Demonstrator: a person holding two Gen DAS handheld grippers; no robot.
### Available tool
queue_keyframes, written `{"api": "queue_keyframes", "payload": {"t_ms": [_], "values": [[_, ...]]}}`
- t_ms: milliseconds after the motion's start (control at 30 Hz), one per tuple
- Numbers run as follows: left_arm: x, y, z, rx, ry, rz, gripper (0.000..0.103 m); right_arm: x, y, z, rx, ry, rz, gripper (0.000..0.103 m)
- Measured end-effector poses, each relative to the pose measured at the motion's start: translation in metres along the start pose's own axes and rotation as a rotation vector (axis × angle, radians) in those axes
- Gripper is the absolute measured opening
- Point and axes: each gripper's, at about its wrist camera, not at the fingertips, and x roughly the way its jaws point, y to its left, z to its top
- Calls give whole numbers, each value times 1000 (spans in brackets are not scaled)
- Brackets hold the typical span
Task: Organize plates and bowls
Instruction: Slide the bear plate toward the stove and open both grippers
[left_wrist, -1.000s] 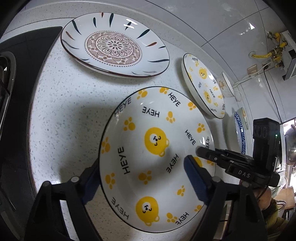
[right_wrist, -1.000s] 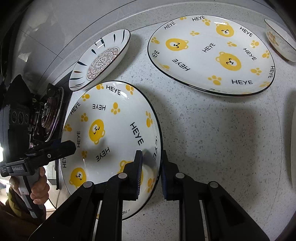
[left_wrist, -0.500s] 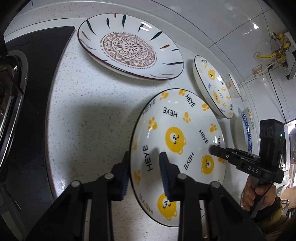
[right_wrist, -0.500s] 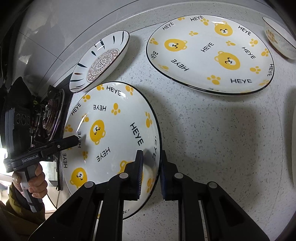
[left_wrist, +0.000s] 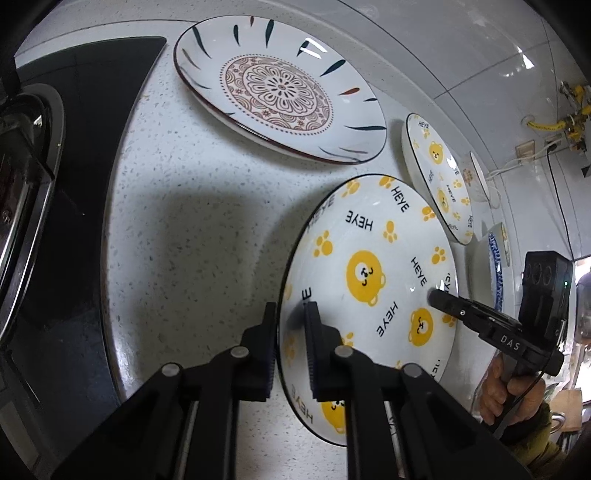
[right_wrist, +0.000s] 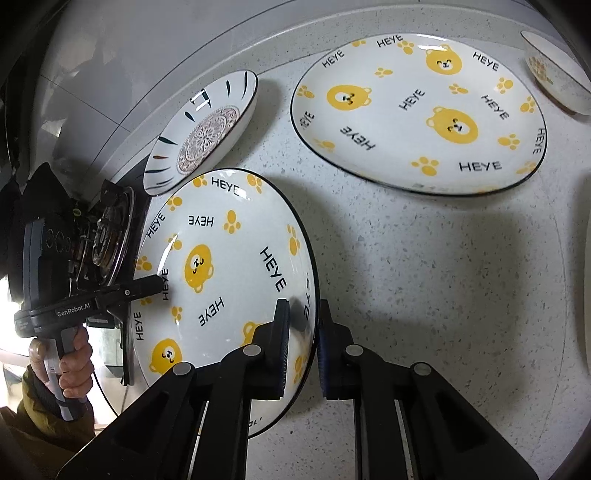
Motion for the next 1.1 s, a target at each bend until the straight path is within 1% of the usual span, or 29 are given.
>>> {"api": "queue_keyframes", "payload": {"t_ms": [133, 333, 500, 633, 700, 800, 900, 1000, 1100], "values": [[-7, -5, -1, -17, -9, 1, 13, -6, 2, 4, 28, -6, 8, 13], [-26, -5, -8, -58, -13, -33, 11, -13, 1, 0, 91, -4, 64, 12], [-51, -13, -18, -48, -31, -42, 11, -29, 14, -10, 74, -7, 77, 12], [-70, -12, -32, -56, -28, -63, 11, -45, 29, -24, 59, -11, 91, 11], [-81, -11, -44, -54, -30, -70, 11, -53, 37, -33, 46, -13, 94, 11], [-92, -9, -61, -59, -26, -85, 11, -63, 51, -50, 23, -16, 88, 11], [-100, -6, -76, -61, -19, -96, 11, -69, 54, -69, 20, -12, 89, 11], [-100, -1, -93, -57, 1, -88, 11, -68, 56, -86, 17, -1, 82, 11], [-88, 4, -106, -51, 24, -68, 11, -57, 52, -102, 32, 20, 81, 11]]}}
